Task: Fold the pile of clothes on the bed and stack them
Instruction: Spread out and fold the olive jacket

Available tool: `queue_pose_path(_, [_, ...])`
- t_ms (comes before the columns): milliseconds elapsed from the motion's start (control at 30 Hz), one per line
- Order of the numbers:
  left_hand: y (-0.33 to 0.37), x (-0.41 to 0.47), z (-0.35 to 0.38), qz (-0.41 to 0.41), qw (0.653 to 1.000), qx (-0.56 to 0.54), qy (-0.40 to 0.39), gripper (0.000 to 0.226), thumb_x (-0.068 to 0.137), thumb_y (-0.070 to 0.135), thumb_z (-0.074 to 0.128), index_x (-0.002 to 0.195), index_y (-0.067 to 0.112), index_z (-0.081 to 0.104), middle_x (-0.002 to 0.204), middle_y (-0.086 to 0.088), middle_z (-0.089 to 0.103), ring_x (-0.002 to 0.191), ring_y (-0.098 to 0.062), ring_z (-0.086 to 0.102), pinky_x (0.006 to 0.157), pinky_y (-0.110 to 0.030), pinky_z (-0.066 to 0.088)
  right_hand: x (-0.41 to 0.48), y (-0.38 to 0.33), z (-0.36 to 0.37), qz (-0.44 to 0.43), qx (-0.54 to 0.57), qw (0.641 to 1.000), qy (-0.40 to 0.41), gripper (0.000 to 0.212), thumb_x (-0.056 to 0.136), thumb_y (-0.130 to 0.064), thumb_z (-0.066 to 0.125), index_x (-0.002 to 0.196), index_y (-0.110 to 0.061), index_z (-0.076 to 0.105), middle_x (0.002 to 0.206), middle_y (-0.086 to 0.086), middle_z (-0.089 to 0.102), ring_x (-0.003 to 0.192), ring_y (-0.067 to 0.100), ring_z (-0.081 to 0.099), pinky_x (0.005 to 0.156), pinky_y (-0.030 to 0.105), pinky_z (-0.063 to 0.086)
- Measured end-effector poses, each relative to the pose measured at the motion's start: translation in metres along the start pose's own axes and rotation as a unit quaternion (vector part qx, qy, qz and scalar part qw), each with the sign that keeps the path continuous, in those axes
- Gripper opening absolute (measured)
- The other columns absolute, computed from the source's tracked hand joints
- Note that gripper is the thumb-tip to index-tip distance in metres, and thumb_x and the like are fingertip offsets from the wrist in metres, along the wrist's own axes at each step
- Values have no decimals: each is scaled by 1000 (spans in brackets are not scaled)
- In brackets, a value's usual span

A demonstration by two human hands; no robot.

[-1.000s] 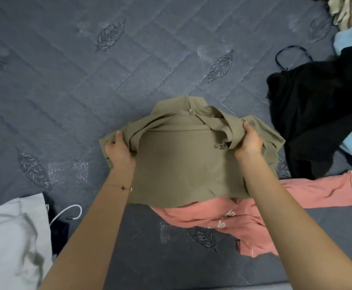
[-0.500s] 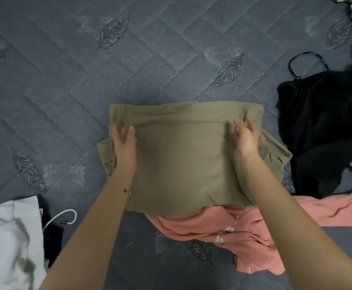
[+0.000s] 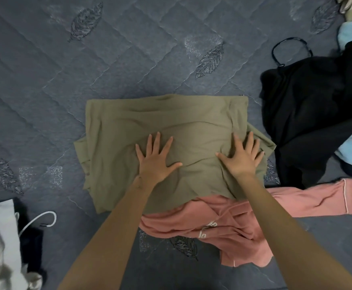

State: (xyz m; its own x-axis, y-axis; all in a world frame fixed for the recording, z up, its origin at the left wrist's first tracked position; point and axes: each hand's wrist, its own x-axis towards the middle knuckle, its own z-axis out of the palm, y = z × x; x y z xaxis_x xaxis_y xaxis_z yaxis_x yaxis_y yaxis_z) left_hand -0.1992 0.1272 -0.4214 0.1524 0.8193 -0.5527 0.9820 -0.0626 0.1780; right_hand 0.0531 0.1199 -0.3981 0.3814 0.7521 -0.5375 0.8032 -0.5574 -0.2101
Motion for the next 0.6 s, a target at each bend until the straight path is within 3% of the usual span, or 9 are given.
queue_pose_path(167, [23,-10,-1,53,995,-37,75,85,82,75,41,153,42,7,164,-4,-2,150,-26,-6,114,-58,-11,-2,20,-8,118,152,981,7,124,68,-54,80,155,-26,-4,163,9,-7,149,30,-2,116,57,8])
queue_pose_path(333, [33,-10,8,13,1000,16,3,87,85,73,41,153,41,-4,163,-2,-13,149,-29,-11,113,-62,-6,9,19,-10,204,258,944,9,129,65,-44,87,155,-13,-1,156,18,7,142,38,15,114,49,22])
queue_pose_path(467, [42,-7,1,4,1000,-3,-12,83,89,65,47,154,37,2,163,-5,-12,149,-30,-10,115,-61,-6,12,10,-12,243,344,905,-55,115,64,-42,88,144,-1,17,147,19,29,131,33,41,110,43,37])
queue_pose_path(600, [38,-16,-6,-10,994,-93,59,64,95,54,46,152,33,26,163,-5,7,150,-24,0,116,-55,-9,4,-10,-13,152,412,894,-91,73,73,-18,83,133,-6,44,130,10,59,109,20,58,98,32,45])
